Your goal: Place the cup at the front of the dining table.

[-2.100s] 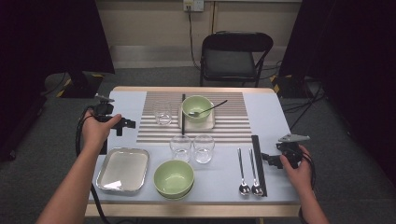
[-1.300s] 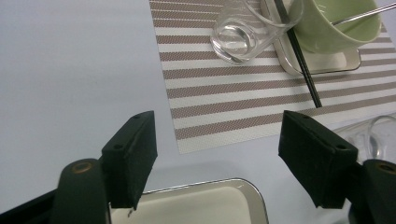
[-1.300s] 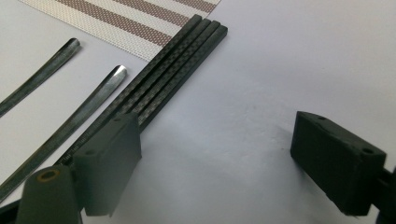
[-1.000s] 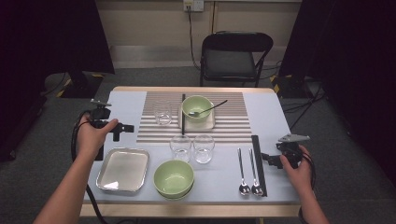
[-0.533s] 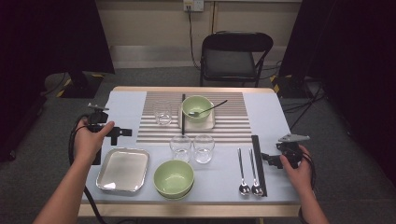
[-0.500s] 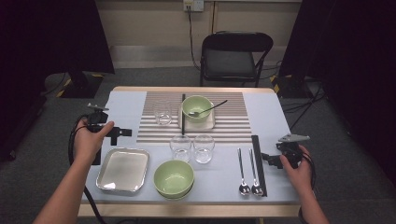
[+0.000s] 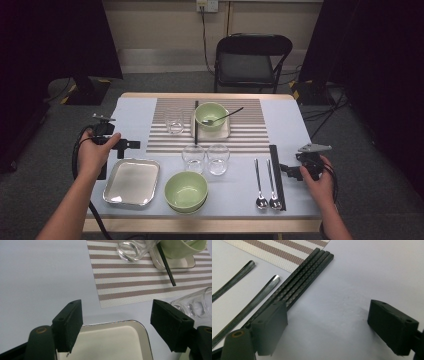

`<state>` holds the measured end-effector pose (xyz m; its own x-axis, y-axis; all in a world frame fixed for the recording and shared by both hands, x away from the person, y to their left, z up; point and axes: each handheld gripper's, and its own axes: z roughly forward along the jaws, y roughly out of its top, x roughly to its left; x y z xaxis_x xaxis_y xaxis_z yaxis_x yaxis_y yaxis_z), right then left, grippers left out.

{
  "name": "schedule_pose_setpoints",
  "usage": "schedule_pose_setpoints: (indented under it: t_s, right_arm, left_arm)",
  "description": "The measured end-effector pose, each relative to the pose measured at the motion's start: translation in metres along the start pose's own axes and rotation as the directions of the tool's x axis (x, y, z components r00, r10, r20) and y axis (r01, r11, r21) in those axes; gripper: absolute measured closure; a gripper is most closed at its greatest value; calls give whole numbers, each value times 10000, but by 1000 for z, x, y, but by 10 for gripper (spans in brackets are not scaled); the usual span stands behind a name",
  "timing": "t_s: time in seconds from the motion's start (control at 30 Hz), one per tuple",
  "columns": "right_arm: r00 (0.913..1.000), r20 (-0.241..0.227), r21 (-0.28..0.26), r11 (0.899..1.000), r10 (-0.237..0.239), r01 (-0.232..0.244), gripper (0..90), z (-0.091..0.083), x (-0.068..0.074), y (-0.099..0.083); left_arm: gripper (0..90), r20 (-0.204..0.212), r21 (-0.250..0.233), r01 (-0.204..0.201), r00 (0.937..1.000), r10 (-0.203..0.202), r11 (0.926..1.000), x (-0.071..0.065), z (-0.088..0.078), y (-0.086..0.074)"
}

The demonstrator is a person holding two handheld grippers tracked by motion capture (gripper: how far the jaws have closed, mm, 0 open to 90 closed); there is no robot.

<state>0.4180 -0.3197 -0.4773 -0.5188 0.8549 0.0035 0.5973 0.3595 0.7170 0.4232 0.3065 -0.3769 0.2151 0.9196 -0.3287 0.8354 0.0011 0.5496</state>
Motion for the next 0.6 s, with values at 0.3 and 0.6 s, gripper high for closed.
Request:
schedule_pose_setpoints:
  t_s: [0.3, 0.6]
  right_arm:
    - [10000, 2, 4, 10000, 6, -6, 153, 0, 0, 0]
    - [10000, 1, 5, 10000, 7, -7, 153, 0, 0, 0]
  left_arm:
    - [260, 82, 35, -37, 10000, 36, 10000, 2, 0, -4]
    - [255, 144, 96, -103, 9998, 102, 9999, 3, 1, -7]
